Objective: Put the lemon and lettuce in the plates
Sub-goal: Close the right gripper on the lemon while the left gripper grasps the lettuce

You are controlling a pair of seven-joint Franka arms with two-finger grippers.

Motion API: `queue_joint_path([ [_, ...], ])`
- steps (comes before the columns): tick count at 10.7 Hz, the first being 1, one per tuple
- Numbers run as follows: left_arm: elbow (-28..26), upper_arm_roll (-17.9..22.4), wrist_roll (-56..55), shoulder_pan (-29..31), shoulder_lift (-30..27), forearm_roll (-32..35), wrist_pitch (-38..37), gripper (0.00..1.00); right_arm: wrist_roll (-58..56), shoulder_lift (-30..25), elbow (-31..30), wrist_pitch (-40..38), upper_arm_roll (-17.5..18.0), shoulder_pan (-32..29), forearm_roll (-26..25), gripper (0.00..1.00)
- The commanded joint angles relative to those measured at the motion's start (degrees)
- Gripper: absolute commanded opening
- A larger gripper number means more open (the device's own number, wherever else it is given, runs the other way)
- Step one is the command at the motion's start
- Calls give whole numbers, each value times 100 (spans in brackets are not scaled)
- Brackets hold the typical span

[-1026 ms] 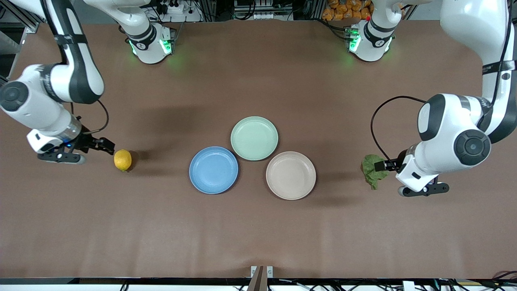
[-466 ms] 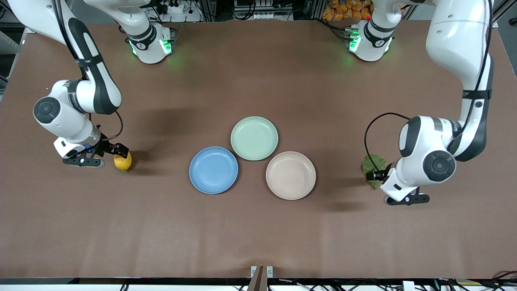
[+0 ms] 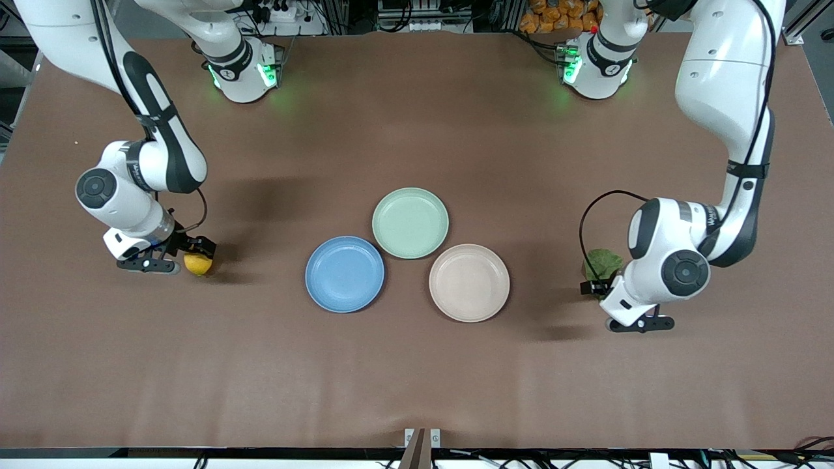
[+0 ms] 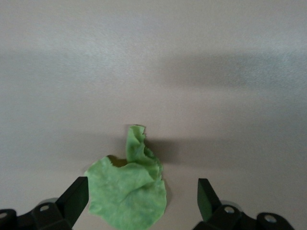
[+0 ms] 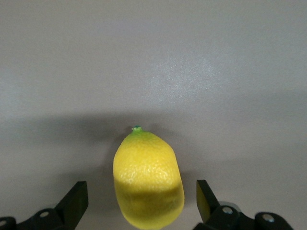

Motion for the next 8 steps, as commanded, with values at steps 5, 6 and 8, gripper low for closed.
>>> queue_joint_path([
  [5, -1036, -36, 94, 63, -360, 158, 550, 100, 26, 298, -40, 451, 53, -116, -28, 100],
  [6, -1054, -36, 242, 89, -351, 158, 594, 100, 17, 298, -40, 459, 53, -116, -28, 100],
  [8, -1080, -36, 419, 186, -342, 158, 682, 100, 17, 307, -40, 468, 53, -116, -28, 100],
])
